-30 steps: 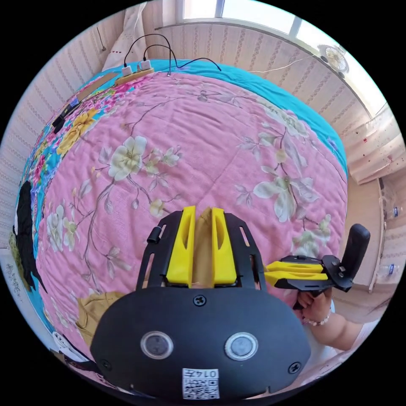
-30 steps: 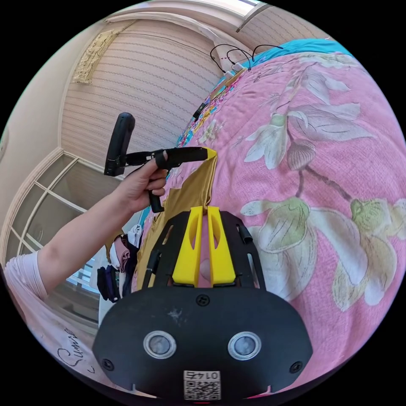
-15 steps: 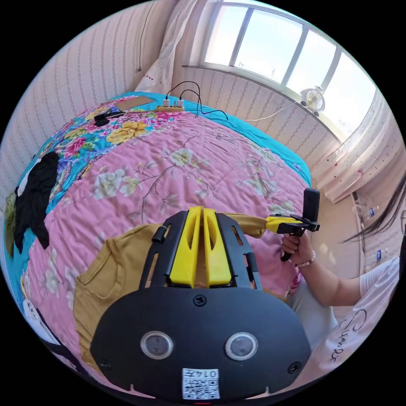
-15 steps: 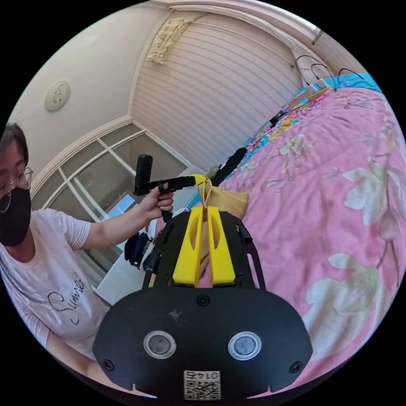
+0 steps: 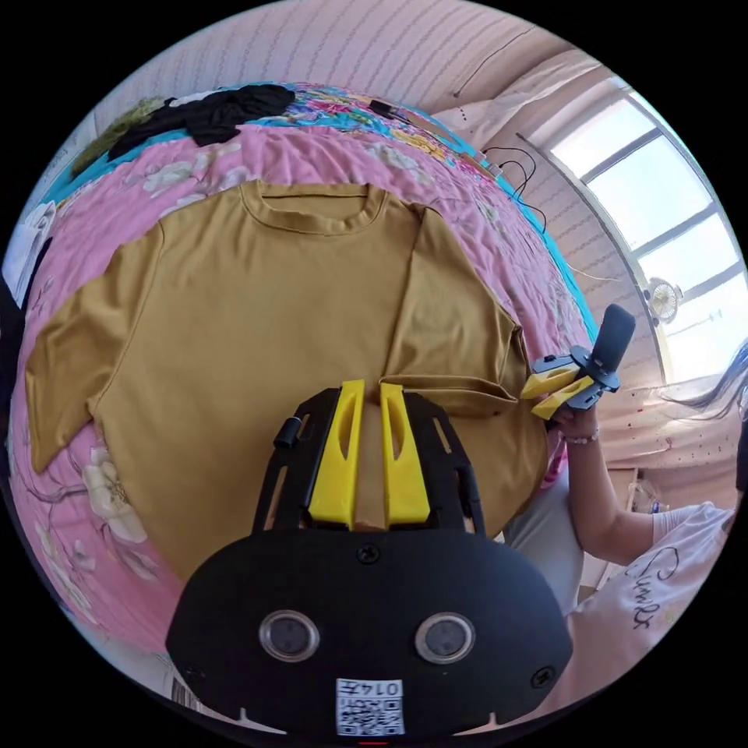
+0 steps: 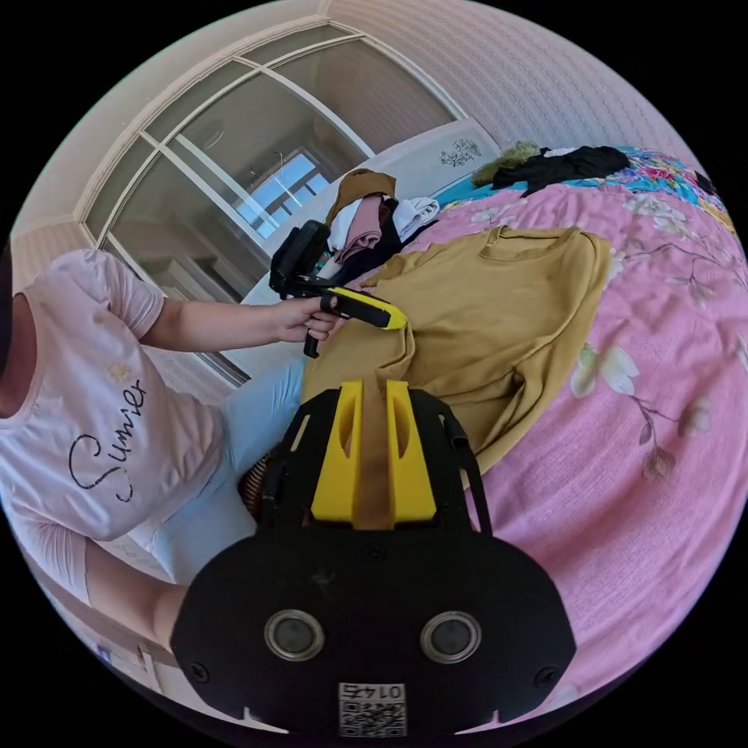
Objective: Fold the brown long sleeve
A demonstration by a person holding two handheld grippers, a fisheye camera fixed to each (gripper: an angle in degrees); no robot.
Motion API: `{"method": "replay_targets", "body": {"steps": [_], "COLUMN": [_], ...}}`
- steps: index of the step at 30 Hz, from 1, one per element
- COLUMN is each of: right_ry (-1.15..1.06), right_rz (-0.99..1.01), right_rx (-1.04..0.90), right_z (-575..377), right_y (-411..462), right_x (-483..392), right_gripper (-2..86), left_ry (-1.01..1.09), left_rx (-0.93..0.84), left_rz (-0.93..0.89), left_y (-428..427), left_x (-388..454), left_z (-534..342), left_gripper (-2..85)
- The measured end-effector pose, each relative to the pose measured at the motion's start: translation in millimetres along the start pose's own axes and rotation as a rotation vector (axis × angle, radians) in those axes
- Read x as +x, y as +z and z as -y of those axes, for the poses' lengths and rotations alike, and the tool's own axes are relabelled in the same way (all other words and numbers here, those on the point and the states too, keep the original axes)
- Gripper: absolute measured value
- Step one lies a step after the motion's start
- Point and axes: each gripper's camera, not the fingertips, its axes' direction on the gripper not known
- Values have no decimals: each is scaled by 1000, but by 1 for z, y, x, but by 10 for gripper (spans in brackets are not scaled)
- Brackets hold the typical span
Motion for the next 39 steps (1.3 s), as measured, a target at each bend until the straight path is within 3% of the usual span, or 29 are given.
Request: {"method": "replay_targets", "body": {"steps": [6, 11, 14, 17, 22, 28, 32, 39], "right_ry": [-85, 175, 201, 244, 329, 366, 390, 444], "right_rz": [151, -211, -433, -565, -604, -481, -438, -429], "right_rx": [56, 234, 325, 286, 197, 322, 335, 312], "right_z": [-10, -14, -11, -4, 5, -13, -17, -19], "right_y": [1, 5, 15, 38, 68, 60, 67, 87], "right_x": [8, 39, 32, 39, 71, 101, 124, 160], "right_gripper": [37, 68, 62, 87, 79, 30, 25, 28], "left_ry": [147, 228, 257, 290, 279, 258, 258, 232], "left_rx": [-196, -146, -71, 16, 14, -106, -24, -62], "left_rz": [8, 85, 87, 56, 20, -9, -66, -19], "left_y": [-8, -36, -39, -32, -5, 33, 32, 9], "left_x": [-5, -7, -5, 3, 6, -4, -7, -31], "left_z": [-6, 17, 57, 100, 154, 178, 181, 167], "left_gripper": [49, 49, 48, 50, 65, 17, 3, 55]}}
